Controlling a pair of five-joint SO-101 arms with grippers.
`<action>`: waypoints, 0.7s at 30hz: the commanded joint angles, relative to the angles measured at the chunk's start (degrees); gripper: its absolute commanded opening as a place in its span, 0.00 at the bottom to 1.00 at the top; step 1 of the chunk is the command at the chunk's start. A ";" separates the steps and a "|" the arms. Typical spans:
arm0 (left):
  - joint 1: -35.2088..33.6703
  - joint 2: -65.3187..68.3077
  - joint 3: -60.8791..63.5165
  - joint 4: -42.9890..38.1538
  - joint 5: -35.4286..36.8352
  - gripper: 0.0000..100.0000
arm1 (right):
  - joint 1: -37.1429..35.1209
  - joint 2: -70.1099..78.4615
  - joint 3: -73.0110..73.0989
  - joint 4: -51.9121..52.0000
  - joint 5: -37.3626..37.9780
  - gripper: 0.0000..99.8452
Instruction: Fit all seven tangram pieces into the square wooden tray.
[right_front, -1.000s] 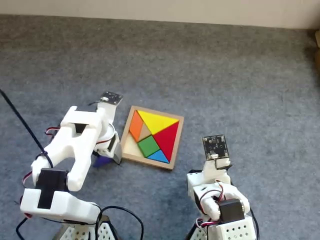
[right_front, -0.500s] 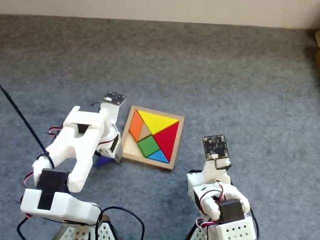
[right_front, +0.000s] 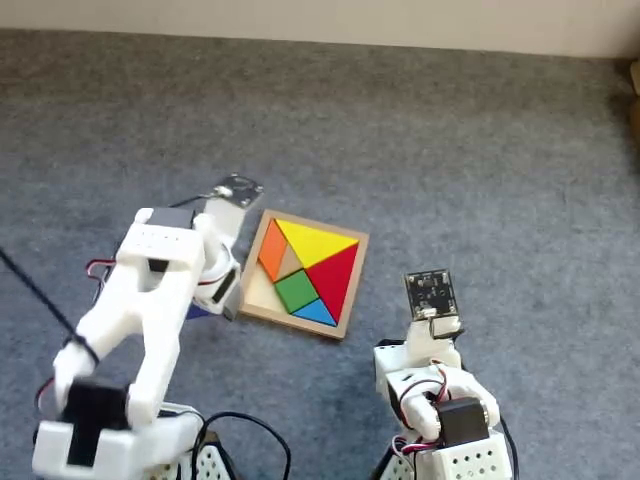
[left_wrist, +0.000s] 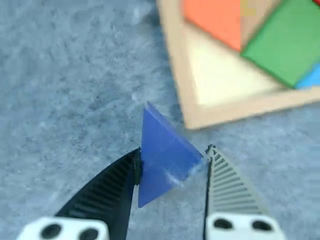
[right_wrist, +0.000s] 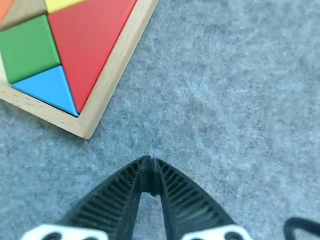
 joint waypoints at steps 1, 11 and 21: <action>3.74 -9.98 -2.59 4.31 -4.04 0.08 | 0.40 -1.10 6.46 0.22 0.53 0.01; 9.27 -9.27 -3.74 4.22 -23.12 0.08 | 0.40 -0.92 6.46 0.22 0.53 0.01; 13.23 -4.97 -3.65 -2.46 -43.34 0.08 | 0.40 -0.92 6.46 0.22 0.53 0.01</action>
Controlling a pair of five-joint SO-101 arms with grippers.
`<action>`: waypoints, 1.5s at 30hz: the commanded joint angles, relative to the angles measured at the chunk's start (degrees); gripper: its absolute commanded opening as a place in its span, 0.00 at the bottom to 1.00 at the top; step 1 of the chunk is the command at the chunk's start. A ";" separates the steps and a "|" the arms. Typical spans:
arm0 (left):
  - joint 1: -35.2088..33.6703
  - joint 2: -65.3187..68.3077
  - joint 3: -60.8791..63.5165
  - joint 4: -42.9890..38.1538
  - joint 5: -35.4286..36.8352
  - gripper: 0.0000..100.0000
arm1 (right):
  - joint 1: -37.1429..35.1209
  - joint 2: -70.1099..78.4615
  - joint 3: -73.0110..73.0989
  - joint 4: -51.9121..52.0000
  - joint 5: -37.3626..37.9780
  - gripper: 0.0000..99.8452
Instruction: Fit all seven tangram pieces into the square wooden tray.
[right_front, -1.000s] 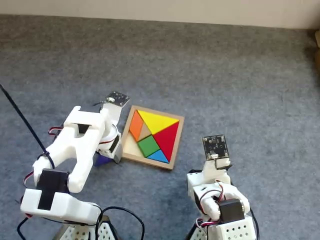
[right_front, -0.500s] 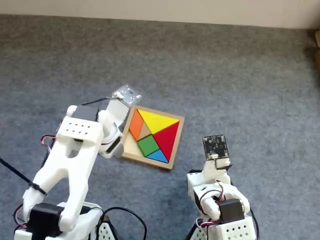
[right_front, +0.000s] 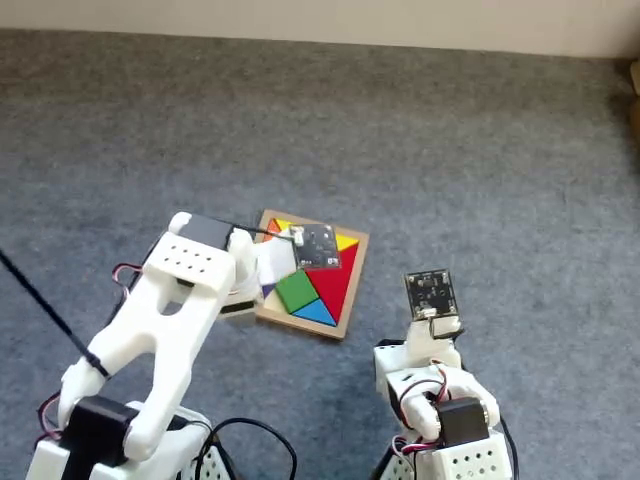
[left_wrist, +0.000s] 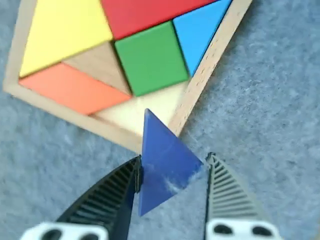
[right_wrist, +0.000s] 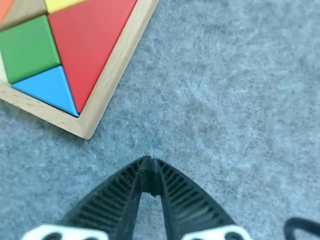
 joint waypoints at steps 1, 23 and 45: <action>1.80 1.98 -3.30 -5.19 -5.10 0.08 | 0.40 -0.92 6.46 0.22 0.53 0.01; 3.30 9.10 -16.13 0.44 2.64 0.25 | 0.40 -1.01 6.46 0.22 0.53 0.01; 1.80 8.66 -8.22 -2.99 43.96 0.01 | 0.13 -0.92 6.46 0.22 0.53 0.01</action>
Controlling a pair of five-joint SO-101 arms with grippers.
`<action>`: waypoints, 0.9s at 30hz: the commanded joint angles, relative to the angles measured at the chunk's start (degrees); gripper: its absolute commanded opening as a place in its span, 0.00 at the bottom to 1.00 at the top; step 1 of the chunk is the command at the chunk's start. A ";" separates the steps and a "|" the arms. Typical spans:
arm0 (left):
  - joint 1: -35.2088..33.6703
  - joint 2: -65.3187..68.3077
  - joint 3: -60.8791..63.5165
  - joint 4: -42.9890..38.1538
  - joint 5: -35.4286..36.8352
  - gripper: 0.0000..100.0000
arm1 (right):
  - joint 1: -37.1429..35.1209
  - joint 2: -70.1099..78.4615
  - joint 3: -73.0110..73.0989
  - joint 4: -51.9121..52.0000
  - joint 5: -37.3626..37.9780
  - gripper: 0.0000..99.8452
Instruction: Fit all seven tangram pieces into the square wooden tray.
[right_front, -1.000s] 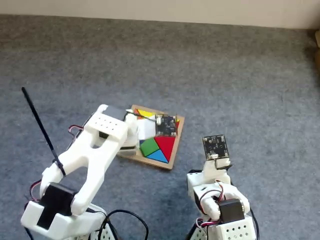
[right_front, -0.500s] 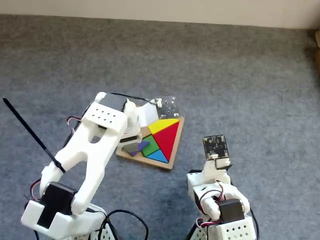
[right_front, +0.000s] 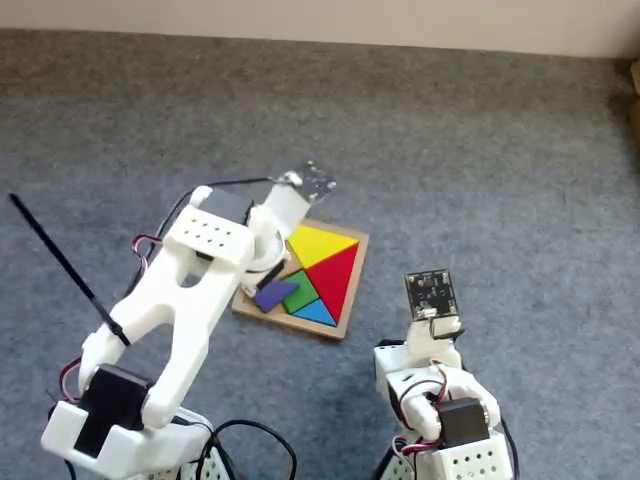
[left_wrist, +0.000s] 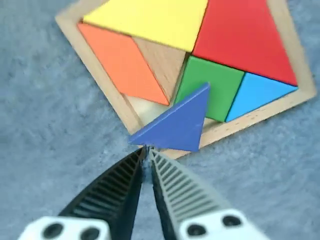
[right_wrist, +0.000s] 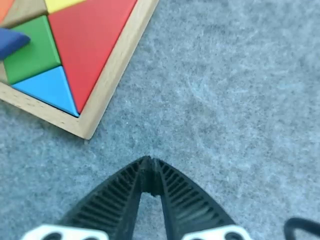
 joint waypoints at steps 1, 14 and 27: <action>-1.19 -0.84 4.79 -7.21 4.84 0.01 | -0.66 -0.92 6.46 0.22 0.53 0.01; -7.34 -8.66 15.25 -14.15 4.84 0.01 | -5.32 -0.92 6.46 0.22 0.53 0.01; -8.40 -13.76 22.90 -21.54 5.01 0.01 | -5.32 -0.92 6.46 0.22 0.53 0.01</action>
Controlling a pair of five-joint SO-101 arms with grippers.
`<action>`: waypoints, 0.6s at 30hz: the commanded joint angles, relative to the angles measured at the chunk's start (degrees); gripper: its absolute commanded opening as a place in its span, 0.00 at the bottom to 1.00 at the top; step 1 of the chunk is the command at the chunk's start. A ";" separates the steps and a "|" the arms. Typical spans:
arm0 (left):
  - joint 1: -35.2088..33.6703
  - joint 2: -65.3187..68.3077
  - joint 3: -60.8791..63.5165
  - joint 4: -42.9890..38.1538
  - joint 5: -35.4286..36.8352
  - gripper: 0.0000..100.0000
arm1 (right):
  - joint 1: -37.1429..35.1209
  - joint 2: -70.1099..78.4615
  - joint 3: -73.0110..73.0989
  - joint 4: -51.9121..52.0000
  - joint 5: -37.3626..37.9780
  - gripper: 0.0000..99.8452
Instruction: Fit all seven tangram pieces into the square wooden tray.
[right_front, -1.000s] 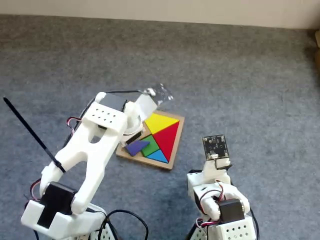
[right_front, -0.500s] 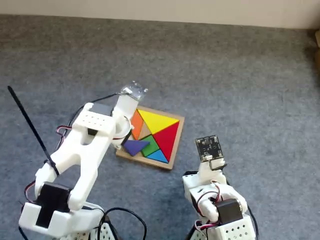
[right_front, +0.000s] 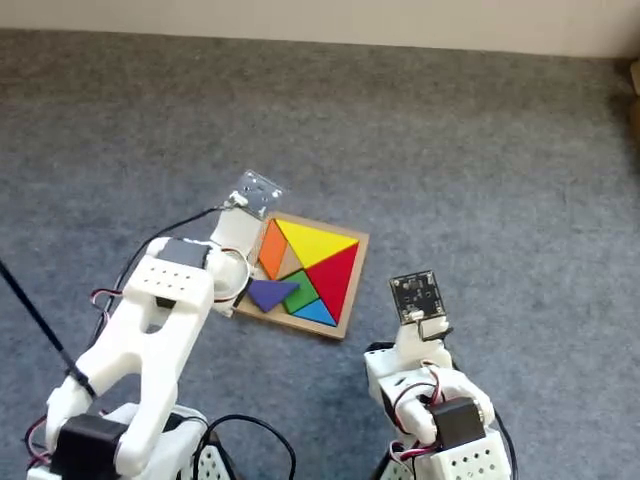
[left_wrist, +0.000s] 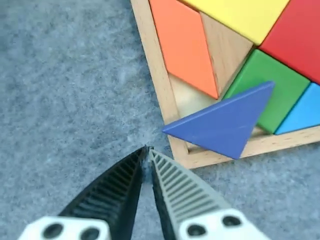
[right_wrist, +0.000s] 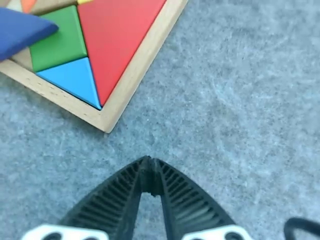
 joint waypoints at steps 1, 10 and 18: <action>-0.22 2.51 -0.66 -3.16 0.44 0.01 | -0.57 -0.92 6.46 0.22 0.53 0.01; -0.13 11.74 -5.85 -4.75 0.44 0.01 | -0.66 -0.92 6.46 0.22 0.53 0.01; 1.80 13.23 -7.87 -6.07 0.44 0.01 | -0.66 -0.92 6.46 0.22 0.53 0.01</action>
